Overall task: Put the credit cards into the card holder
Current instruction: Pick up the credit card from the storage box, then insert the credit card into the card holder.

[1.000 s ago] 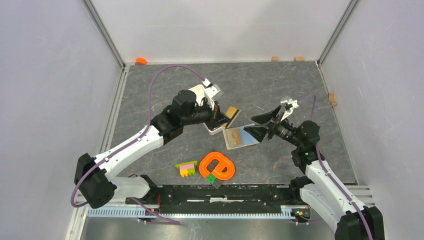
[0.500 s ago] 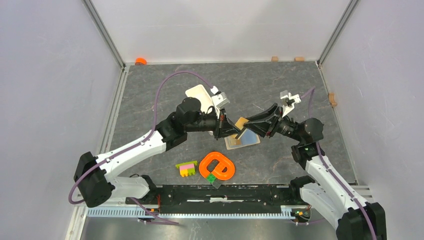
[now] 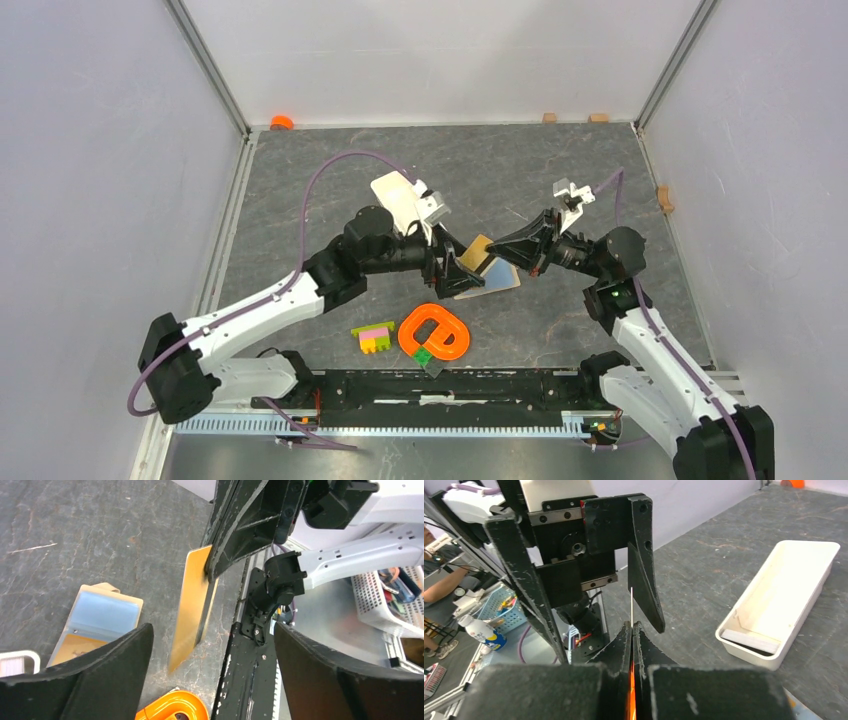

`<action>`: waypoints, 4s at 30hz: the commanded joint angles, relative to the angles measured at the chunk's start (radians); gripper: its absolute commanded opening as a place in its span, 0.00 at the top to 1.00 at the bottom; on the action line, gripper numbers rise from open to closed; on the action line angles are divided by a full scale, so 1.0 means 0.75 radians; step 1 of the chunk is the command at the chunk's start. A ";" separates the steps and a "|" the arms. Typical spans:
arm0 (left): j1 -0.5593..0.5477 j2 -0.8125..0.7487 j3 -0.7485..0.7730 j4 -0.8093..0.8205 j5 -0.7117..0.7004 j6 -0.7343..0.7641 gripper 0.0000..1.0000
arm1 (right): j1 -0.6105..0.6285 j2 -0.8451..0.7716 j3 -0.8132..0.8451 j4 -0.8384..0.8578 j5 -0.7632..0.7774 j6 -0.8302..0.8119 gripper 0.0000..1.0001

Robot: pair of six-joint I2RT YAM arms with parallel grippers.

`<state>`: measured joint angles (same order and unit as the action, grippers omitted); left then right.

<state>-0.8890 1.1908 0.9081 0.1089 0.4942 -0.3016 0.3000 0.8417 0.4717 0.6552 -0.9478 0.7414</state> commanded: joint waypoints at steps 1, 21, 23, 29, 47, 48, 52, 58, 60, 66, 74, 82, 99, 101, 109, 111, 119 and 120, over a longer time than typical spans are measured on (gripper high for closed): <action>-0.007 -0.113 -0.025 0.060 -0.168 -0.011 0.00 | 0.003 -0.046 0.163 -0.481 0.066 -0.380 1.00; -0.014 -0.055 -0.246 0.139 0.025 -0.344 0.13 | 0.075 0.029 0.214 -0.935 -0.098 -0.608 1.00; -0.030 -0.013 -0.243 0.151 0.064 -0.340 0.16 | 0.097 0.056 0.212 -0.951 -0.093 -0.615 1.00; -0.068 0.037 -0.255 0.186 0.085 -0.335 0.35 | 0.149 0.105 0.210 -0.955 -0.099 -0.617 1.00; -0.081 0.061 -0.452 0.416 -0.120 -0.593 0.98 | 0.164 0.110 0.220 -1.030 0.391 -0.658 0.33; -0.081 0.069 -0.470 0.439 -0.169 -0.627 0.98 | 0.157 0.111 0.218 -1.050 0.492 -0.663 0.31; -0.110 0.141 -0.515 0.545 -0.317 -0.742 0.98 | 0.117 0.159 0.216 -1.123 0.906 -0.669 0.29; -0.146 0.345 -0.509 0.745 -0.426 -0.850 0.98 | 0.105 0.226 0.171 -1.113 1.448 -0.689 0.34; -0.146 0.422 -0.487 0.785 -0.465 -0.864 0.98 | 0.105 0.249 0.152 -1.093 1.542 -0.699 0.34; -0.137 0.559 -0.360 0.695 -0.577 -0.832 0.98 | 0.104 0.338 0.124 -0.994 1.557 -0.756 0.35; -0.051 0.661 -0.315 0.679 -0.565 -0.848 0.98 | 0.100 0.503 0.138 -0.895 1.452 -0.773 0.42; -0.006 0.714 -0.333 0.713 -0.530 -0.854 0.98 | 0.098 0.632 0.153 -0.841 1.398 -0.753 0.47; 0.038 0.733 -0.369 0.745 -0.521 -0.854 0.98 | 0.099 0.751 0.179 -0.870 1.529 -0.695 0.51; 0.040 0.734 -0.373 0.747 -0.522 -0.854 0.98 | 0.099 0.726 0.163 -0.907 1.602 -0.678 0.51; 0.042 0.748 -0.360 0.743 -0.514 -0.849 0.98 | 0.097 0.608 0.139 -0.926 1.687 -0.650 0.51; 0.043 0.754 -0.354 0.745 -0.514 -0.850 0.98 | 0.096 0.573 0.134 -0.930 1.713 -0.650 0.50; 0.042 0.751 -0.254 0.703 -0.465 -0.818 0.98 | 0.070 0.604 0.146 -0.883 1.534 -0.659 0.49; 0.042 0.756 -0.238 0.692 -0.460 -0.811 0.98 | 0.064 0.613 0.143 -0.856 1.494 -0.660 0.49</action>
<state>-0.8631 1.7432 0.6579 0.6220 0.1265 -0.9234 0.3595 1.2774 0.5716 -0.0376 0.2607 0.2398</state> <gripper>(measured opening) 0.036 0.509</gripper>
